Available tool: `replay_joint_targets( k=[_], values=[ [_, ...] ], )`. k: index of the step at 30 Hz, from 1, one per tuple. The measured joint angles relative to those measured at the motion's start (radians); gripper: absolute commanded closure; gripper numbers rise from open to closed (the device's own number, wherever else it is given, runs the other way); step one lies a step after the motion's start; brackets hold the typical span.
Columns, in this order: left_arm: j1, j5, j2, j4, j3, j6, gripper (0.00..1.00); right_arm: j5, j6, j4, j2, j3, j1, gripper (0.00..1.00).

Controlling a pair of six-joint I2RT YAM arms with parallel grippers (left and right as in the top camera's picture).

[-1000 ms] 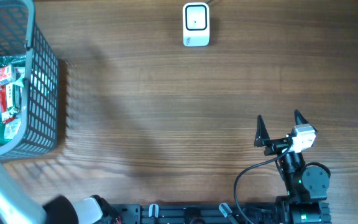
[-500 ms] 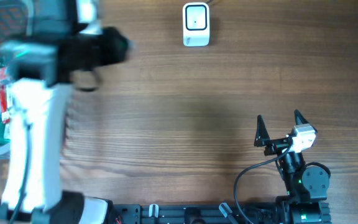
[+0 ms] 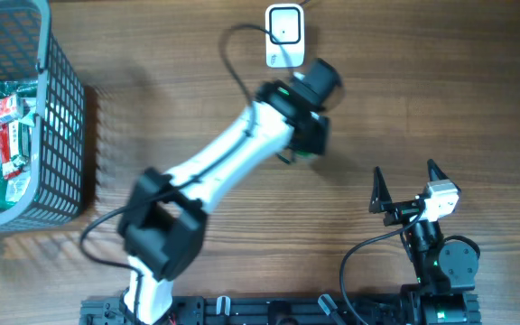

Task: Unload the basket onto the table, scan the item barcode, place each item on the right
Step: 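Lift the jar out and carry it toward the white scanner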

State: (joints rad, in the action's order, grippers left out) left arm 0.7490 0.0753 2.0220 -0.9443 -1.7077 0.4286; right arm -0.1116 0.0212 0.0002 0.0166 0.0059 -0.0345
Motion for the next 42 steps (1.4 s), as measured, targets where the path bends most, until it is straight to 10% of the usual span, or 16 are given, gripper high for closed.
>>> replay_joint_targets(
  k=[11,17,26,37,42],
  values=[
    [0.148,-0.077,0.109,0.115,0.002,0.079,0.56,0.000,0.000,0.000,0.000,0.000,0.000,0.01],
    [0.145,-0.116,0.113,0.126,0.002,0.097,0.00,0.000,0.000,0.000,0.000,0.000,0.000,0.00],
    [0.140,-0.124,0.113,0.128,0.002,0.047,0.00,0.000,0.000,0.000,0.000,0.000,0.000,0.00],
    [0.132,-0.148,0.111,0.172,0.001,-0.381,0.00,0.000,0.000,0.000,0.000,0.000,0.000,0.00],
    [0.132,-0.077,0.111,0.159,0.001,-0.522,0.34,0.000,0.000,0.000,0.000,0.000,0.000,0.00]
  ],
)
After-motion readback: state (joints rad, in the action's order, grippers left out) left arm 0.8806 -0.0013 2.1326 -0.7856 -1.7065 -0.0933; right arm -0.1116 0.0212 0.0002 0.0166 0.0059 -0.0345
